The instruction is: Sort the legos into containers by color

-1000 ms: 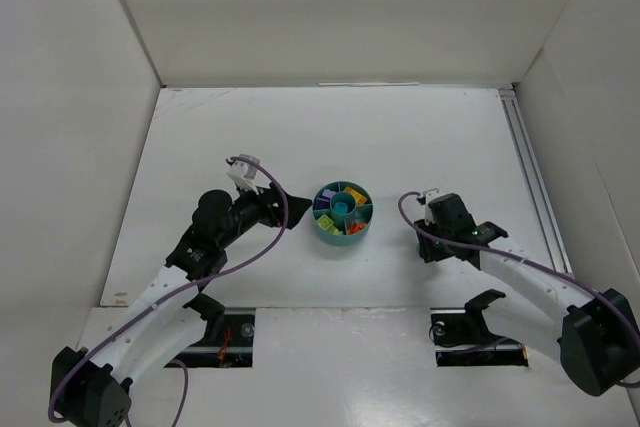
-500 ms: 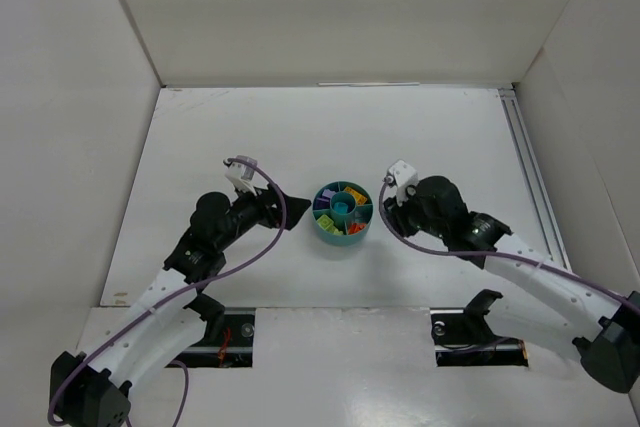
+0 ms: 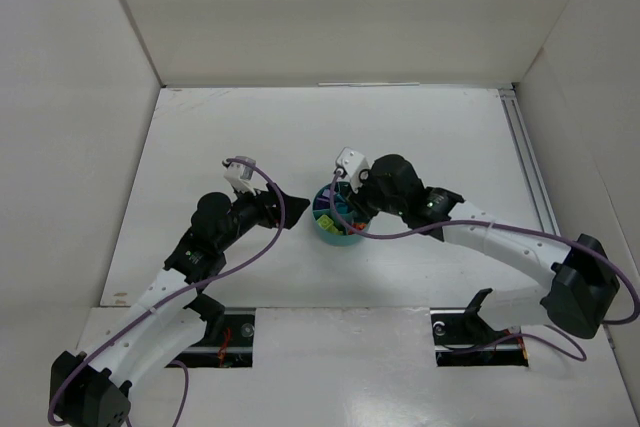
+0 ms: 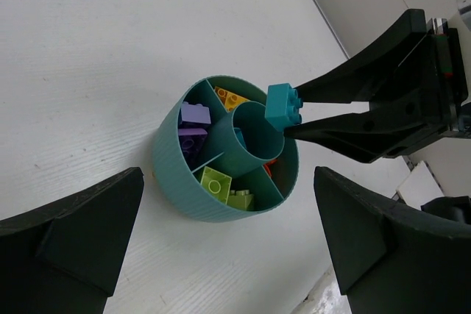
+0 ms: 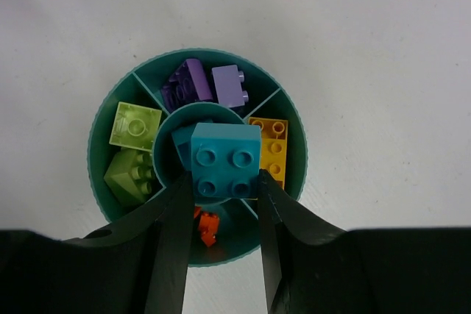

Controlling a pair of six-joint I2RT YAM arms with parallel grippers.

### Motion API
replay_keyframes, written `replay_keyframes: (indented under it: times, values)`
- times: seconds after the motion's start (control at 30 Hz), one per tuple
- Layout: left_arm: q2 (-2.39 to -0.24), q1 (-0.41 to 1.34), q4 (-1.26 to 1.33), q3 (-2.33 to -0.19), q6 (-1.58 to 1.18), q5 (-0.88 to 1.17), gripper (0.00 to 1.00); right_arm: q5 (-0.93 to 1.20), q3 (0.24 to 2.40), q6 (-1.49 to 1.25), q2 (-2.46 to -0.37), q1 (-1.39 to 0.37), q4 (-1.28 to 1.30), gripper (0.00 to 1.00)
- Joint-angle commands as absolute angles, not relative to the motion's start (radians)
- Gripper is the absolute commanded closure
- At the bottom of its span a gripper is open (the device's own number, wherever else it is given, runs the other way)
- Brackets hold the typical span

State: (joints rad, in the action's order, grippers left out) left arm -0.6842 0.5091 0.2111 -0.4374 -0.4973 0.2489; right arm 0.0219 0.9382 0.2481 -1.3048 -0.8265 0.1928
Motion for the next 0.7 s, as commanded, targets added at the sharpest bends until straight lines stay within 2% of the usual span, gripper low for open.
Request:
replay_keyframes:
  times: [0.0, 0.13, 0.17, 0.27, 0.47, 0.6, 0.63, 0.67]
  values:
    - [-0.675, 0.511, 0.227, -0.431, -0.506, 0.235, 0.00, 0.060, 1.006, 0.288, -1.307, -0.836, 0.129, 0.60]
    - [-0.675, 0.511, 0.227, -0.431, -0.517, 0.235, 0.00, 0.072, 1.026, 0.298, -1.341, -0.845, 0.129, 0.55]
    - [-0.675, 0.511, 0.227, -0.431, -0.517, 0.235, 0.00, 0.086, 1.026, 0.298, -1.341, -0.845, 0.129, 0.48]
    - [-0.675, 0.511, 0.216, -0.431, -0.517, 0.226, 0.00, 0.098, 1.026, 0.307, -1.341, -0.845, 0.129, 0.38]
    - [-0.675, 0.511, 0.216, -0.440, -0.526, 0.225, 0.00, 0.077, 1.003, 0.316, -1.272, -0.845, 0.129, 0.31]
    - [-0.675, 0.511, 0.207, -0.449, -0.548, 0.204, 0.00, -0.009, 0.979, 0.285, -1.204, -0.845, 0.139, 0.17]
    - [-0.675, 0.511, 0.196, -0.449, -0.548, 0.204, 0.00, -0.067, 0.968, 0.285, -1.189, -0.845, 0.149, 0.06]
    - [-0.675, 0.511, 0.196, -0.449, -0.557, 0.193, 0.00, -0.104, 0.968, 0.285, -1.172, -0.845, 0.184, 0.00]
